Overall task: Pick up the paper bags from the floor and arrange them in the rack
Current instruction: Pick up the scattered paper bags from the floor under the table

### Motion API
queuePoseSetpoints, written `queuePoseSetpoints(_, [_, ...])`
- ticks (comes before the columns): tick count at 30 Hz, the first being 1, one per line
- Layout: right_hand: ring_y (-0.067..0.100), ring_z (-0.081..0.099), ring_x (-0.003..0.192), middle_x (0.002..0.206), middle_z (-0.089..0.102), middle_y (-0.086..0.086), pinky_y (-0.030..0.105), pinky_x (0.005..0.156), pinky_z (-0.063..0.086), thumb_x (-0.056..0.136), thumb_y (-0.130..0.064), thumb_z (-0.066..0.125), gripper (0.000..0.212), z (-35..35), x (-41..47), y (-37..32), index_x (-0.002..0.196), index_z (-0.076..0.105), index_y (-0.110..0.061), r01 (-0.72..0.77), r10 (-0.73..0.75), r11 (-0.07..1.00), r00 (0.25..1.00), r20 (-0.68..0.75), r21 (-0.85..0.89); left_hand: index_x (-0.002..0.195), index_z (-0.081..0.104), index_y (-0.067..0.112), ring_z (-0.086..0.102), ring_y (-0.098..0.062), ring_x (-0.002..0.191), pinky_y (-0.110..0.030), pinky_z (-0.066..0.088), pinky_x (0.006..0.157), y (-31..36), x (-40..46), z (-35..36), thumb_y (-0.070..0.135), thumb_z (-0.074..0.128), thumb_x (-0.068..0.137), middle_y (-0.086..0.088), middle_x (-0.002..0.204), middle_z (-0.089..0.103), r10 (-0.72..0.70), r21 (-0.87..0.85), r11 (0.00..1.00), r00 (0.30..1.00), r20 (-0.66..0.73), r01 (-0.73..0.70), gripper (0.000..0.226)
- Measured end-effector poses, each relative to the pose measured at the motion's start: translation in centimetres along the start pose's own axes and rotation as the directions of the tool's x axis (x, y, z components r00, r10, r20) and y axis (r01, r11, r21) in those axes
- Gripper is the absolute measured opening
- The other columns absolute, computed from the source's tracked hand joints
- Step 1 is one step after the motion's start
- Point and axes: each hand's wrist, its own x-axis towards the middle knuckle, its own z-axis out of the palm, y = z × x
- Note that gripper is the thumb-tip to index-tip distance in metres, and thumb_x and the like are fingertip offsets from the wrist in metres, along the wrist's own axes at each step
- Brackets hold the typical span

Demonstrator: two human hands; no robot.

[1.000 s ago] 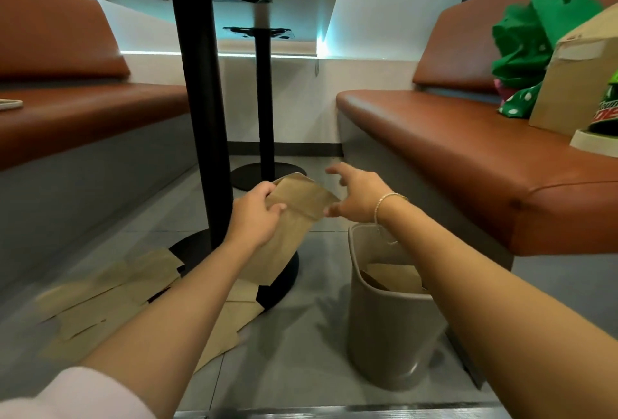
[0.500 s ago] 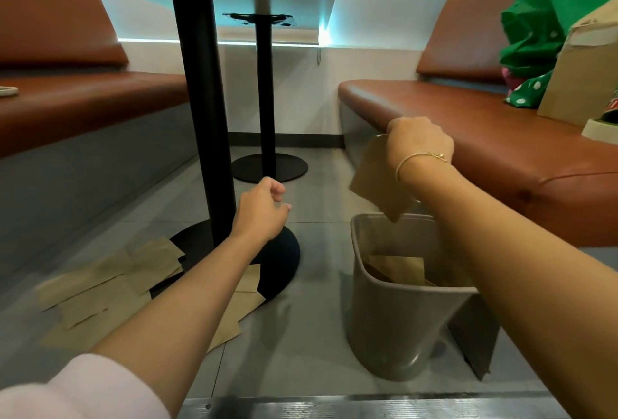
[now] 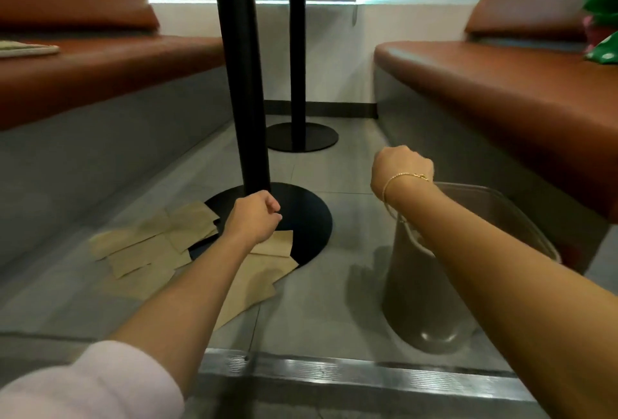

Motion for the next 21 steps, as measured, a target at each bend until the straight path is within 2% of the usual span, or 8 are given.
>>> queuePoseSetpoints(4, [0.029,0.059,0.095,0.103,0.06,0.012,0.033,0.075,0.045,0.091,-0.014,0.053,0.025,4.1,-0.6,-3.3,0.115,0.059,-0.007,0.12,-0.116,0.993,0.98,0.16,-0.01,0.083,0.054,0.025,0.056,-0.015,0.083,-0.028,0.047,0.072,-4.2,-0.1,0.0,0.02,0.063,0.088,-0.001,0.093,0.063,-0.072,0.133,0.989,0.996,0.056,0.064,0.011])
queuePoseSetpoints(6, [0.029,0.06,0.101,0.109,0.061,0.011,0.032,0.074,0.045,0.09,-0.013,0.053,0.026,6.5,-0.9,-4.7,0.115,0.059,-0.007,0.149,-0.144,0.989,0.964,0.225,-0.005,0.087,0.054,0.023,0.056,-0.017,0.088,-0.028,0.046,0.076,-6.5,-0.2,-0.1,0.021,0.061,0.088,-0.002,0.097,0.063,-0.125,0.186,0.977,0.989,0.082,0.109,0.007])
queuePoseSetpoints(8, [0.028,0.06,0.1,0.102,0.06,0.01,0.031,0.075,0.045,0.09,-0.013,0.053,0.025,9.0,-1.2,-6.0,0.114,0.058,-0.008,0.161,-0.158,0.987,0.942,0.297,0.014,0.094,0.057,0.018,0.058,-0.022,0.099,-0.028,0.045,0.079,-9.1,-0.4,0.0,0.021,0.062,0.087,-0.005,0.104,0.063,-0.192,0.24,0.958,0.974,0.123,0.158,0.009])
queuePoseSetpoints(12, [0.024,0.056,0.085,0.078,0.049,0.003,0.031,0.074,0.047,0.091,-0.014,0.052,0.021,13.8,-1.1,-8.1,0.109,0.06,-0.007,0.199,-0.202,0.979,0.881,0.428,0.052,0.123,0.053,0.006,0.051,-0.027,0.117,-0.032,0.043,0.094,-14.6,-0.9,0.3,0.022,0.06,0.09,-0.013,0.126,0.055,-0.338,0.426,0.876,0.918,0.209,0.226,0.037])
queuePoseSetpoints(14, [0.02,0.051,0.074,0.07,0.045,0.002,0.029,0.068,0.044,0.09,-0.013,0.051,0.017,15.9,-0.5,-9.1,0.103,0.06,-0.007,0.224,-0.223,0.973,0.855,0.467,0.055,0.13,0.047,0.005,0.046,-0.027,0.124,-0.03,0.04,0.097,-17.3,-0.8,0.5,0.027,0.061,0.09,-0.014,0.134,0.049,-0.421,0.446,0.846,0.879,0.222,0.293,0.048])
queuePoseSetpoints(16, [0.017,0.049,0.068,0.072,0.047,0.002,0.027,0.063,0.041,0.089,-0.015,0.052,0.014,17.9,0.0,-10.3,0.098,0.06,-0.008,0.246,-0.242,0.967,0.826,0.51,0.061,0.133,0.043,0.005,0.044,-0.028,0.126,-0.029,0.039,0.097,-19.3,-0.7,0.9,0.033,0.064,0.087,-0.015,0.137,0.046,-0.465,0.444,0.833,0.853,0.237,0.331,0.058])
queuePoseSetpoints(19, [0.016,0.047,0.069,0.082,0.049,0.004,0.022,0.053,0.035,0.09,-0.021,0.053,0.024,21.3,0.3,-12.2,0.106,0.06,-0.005,0.281,-0.273,0.956,0.765,0.583,0.079,0.133,0.04,0.007,0.045,-0.028,0.124,-0.031,0.04,0.097,-21.6,-0.3,1.9,0.046,0.071,0.078,-0.014,0.135,0.046,-0.461,0.441,0.837,0.851,0.25,0.324,0.075])
queuePoseSetpoints(21, [0.017,0.049,0.074,0.088,0.054,0.006,0.02,0.059,0.038,0.091,-0.023,0.052,0.027,23.4,0.4,-13.1,0.109,0.06,-0.005,0.308,-0.282,0.949,0.721,0.632,0.073,0.135,0.036,0.01,0.043,-0.028,0.124,-0.034,0.04,0.1,-22.8,-0.1,3.2,0.056,0.074,0.069,-0.012,0.135,0.044,-0.449,0.455,0.841,0.847,0.285,0.293,0.089])
